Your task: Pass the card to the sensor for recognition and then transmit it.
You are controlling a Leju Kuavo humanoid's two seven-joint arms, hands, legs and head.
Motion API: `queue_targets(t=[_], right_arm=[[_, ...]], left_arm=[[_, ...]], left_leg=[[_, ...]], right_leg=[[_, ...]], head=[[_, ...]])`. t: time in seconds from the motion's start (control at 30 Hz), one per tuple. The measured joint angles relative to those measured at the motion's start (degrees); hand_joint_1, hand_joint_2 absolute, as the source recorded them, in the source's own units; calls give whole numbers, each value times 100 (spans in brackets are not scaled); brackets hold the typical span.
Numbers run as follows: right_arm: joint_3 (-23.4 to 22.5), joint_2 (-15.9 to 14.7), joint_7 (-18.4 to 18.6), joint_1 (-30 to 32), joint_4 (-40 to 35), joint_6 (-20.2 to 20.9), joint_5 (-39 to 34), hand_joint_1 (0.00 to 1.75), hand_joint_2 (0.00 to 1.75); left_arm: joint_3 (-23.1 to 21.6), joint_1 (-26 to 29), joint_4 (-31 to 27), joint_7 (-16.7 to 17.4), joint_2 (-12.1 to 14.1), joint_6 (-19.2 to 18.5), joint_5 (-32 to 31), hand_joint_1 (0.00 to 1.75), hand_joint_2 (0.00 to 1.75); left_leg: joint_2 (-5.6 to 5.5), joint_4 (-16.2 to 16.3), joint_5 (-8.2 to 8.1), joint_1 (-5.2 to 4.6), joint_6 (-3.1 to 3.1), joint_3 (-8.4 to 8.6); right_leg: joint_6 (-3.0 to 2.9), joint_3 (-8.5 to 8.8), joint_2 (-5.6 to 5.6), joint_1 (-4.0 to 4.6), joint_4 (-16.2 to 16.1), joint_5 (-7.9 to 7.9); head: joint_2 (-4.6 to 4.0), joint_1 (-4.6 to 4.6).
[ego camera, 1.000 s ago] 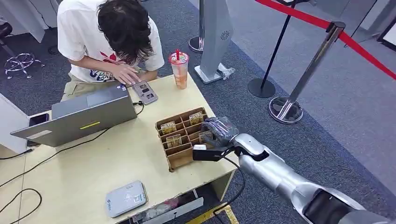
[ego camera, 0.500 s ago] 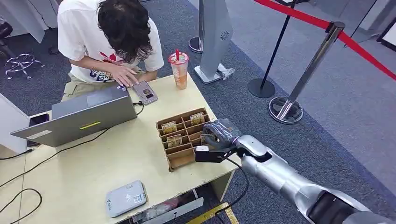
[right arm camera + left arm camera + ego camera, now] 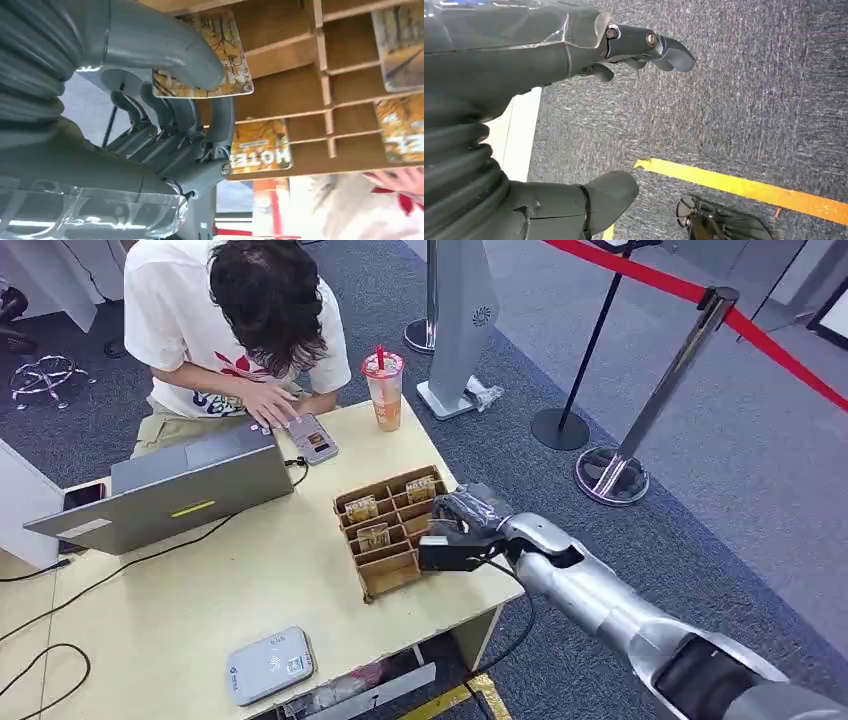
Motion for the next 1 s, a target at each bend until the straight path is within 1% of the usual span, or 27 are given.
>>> queue_targets(t=[0.03, 0.07, 0.1, 0.17, 0.3, 0.33, 0.37, 0.47, 0.57, 0.67, 0.73, 0.77, 1.0], right_arm=[[-4, -35, -31, -53, 9, 33, -33, 161, 175], [-7, -72, -55, -118, 11, 66, -79, 164, 175], [-11, -105, -68, -176, 11, 88, -118, 161, 175], [-22, -160, -85, -265, 11, 107, -149, 161, 175], [-30, -214, -96, -358, -24, 116, -201, 159, 175], [-31, -221, -96, -379, -37, 116, -201, 155, 175], [-31, -223, -96, -403, -50, 116, -201, 159, 175], [-31, -223, -94, -481, -94, 125, -206, 159, 175], [-31, -223, -85, -572, -129, 160, -208, 166, 175], [-31, -223, -68, -676, -159, 180, -210, 162, 175], [-31, -214, -59, -761, -186, 179, -219, 168, 175], [-29, -210, -50, -801, -201, 182, -221, 162, 175], [-31, -177, 0, -1065, -343, 234, -304, 169, 175]], left_arm=[[0, 1, 0, -4, 0, -5, -4, 0, 175], [0, 0, 0, -7, 2, -5, -9, 0, 175], [0, -2, 0, -9, 2, -7, -22, 0, 175], [0, -4, 0, -22, 2, -18, -39, 0, 175], [0, -5, 0, -33, 0, -22, -55, 0, 175], [0, -6, 0, -33, 0, -22, -55, 0, 175], [0, -8, 0, -35, 0, -22, -55, 0, 175], [0, -24, 0, -33, -2, -13, -57, 0, 175], [0, -38, 0, -24, -9, -4, -59, 0, 175], [0, -59, 0, 4, -24, 2, -76, 0, 175], [0, -68, 0, 11, -28, 11, -92, 0, 175], [-2, -73, 0, 11, -28, 13, -101, 0, 175], [-18, -105, 0, 11, -37, 13, -170, 0, 175]], left_leg=[[0, 0, 3, -1, 4, -1], [0, 0, 3, -1, 4, -1], [1, 0, 3, -1, 4, 0], [0, 0, 3, -1, 5, 0], [0, 1, 3, -1, 4, -1], [0, 1, 3, -1, 4, -1], [0, 1, 3, -1, 4, -1], [0, 0, 3, 0, 5, -1], [0, 0, 3, 0, 5, -1], [-1, 0, 5, -1, 6, -2], [-1, 1, 6, -1, 9, -2], [-1, 1, 6, -1, 9, -3], [-1, 1, 6, -1, 9, -3]], right_leg=[[1, 0, 0, -1, 0, 1], [1, 0, 1, -1, 0, 1], [1, 0, 1, -1, 0, 1], [1, 0, 0, -1, 0, 1], [1, 0, 0, -1, 0, 1], [1, 0, 0, -1, 0, 1], [1, -1, 1, -1, 0, 1], [1, -1, 0, -1, 0, 1], [1, 0, 0, -1, 0, 1], [1, 0, -1, -1, 1, 2], [1, 0, -1, -1, 1, 2], [1, 0, -1, -1, 1, 3], [1, -1, -1, -1, 1, 2]], head=[[0, 0], [0, 0], [0, 0], [0, 0], [0, 0], [0, 0], [0, 0], [0, 0], [0, 0], [0, 0], [0, 0], [0, 0], [0, 0]])
